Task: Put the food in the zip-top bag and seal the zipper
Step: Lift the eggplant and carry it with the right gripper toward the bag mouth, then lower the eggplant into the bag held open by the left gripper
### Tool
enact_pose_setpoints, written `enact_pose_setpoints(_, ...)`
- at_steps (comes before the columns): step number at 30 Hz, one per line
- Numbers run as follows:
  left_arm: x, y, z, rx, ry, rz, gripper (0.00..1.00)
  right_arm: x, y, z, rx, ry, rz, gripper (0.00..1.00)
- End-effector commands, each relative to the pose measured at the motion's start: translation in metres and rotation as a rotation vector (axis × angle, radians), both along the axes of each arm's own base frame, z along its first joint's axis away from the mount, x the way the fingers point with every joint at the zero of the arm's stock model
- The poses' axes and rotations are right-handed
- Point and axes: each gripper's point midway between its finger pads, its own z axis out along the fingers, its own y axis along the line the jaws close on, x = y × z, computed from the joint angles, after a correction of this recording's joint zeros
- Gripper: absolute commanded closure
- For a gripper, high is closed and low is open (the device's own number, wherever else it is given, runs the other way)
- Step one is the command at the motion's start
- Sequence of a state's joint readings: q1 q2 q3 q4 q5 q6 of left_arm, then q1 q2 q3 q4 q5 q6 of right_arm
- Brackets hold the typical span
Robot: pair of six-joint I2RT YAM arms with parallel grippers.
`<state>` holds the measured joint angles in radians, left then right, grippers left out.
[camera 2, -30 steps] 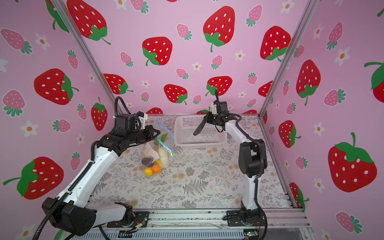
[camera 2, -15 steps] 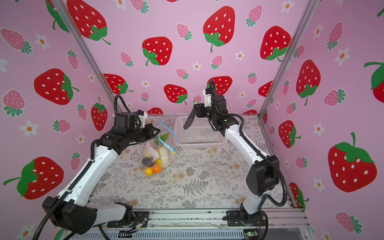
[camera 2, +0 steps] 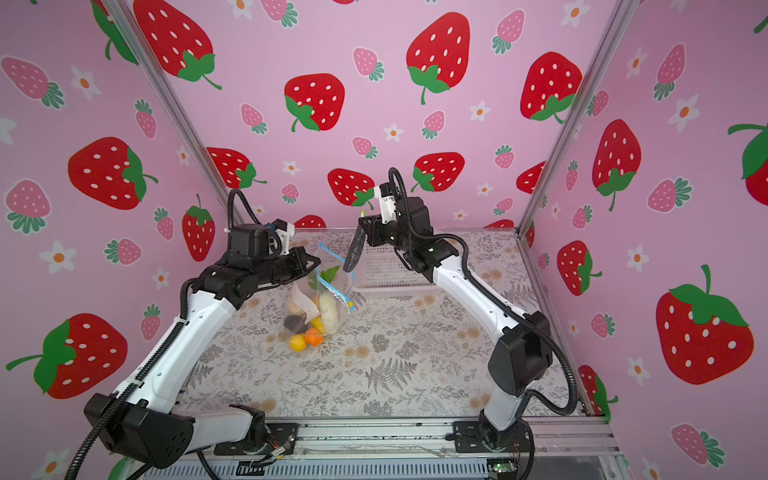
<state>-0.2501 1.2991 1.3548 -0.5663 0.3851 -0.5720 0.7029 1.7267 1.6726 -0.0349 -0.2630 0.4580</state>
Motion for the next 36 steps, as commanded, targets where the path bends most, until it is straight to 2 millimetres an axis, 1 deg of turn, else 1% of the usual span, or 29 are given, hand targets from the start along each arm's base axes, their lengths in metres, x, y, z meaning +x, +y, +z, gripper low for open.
enact_pose_setpoints(1,0.001,-0.003,0.021,-0.009,-0.046,-0.008,1.0,-0.01,0.01,0.017,0.06,-0.022,0.035,0.92)
enact_pose_setpoints(4,0.0,-0.003,0.024,-0.011,-0.051,-0.009,1.0,-0.015,0.015,0.01,0.096,0.014,0.042,0.93)
enact_pose_setpoints(8,0.0,-0.002,0.025,-0.012,-0.054,-0.008,1.0,-0.029,0.028,-0.001,0.152,0.04,0.045,0.93)
enact_pose_setpoints(11,0.0,-0.003,0.026,-0.013,-0.055,-0.009,1.0,-0.036,0.035,-0.01,0.165,0.048,0.041,0.93)
enact_pose_setpoints(14,-0.001,-0.002,0.027,-0.016,-0.06,-0.006,1.0,-0.04,0.043,-0.02,0.165,0.054,0.045,0.92)
enact_pose_setpoints(16,-0.001,-0.002,0.03,-0.017,-0.066,-0.006,1.0,-0.039,0.048,-0.031,0.157,0.069,0.051,0.92)
enact_pose_setpoints(24,-0.003,0.0,0.031,-0.008,-0.071,0.001,1.0,-0.047,0.066,-0.052,0.143,0.098,0.093,0.91)
enact_pose_setpoints(30,-0.003,0.0,0.03,-0.012,-0.069,0.004,1.0,-0.053,0.077,-0.071,0.116,0.127,0.134,0.89)
enact_pose_setpoints(36,-0.002,0.0,0.029,-0.017,-0.071,0.007,1.0,-0.064,0.092,-0.089,0.114,0.179,0.19,0.87)
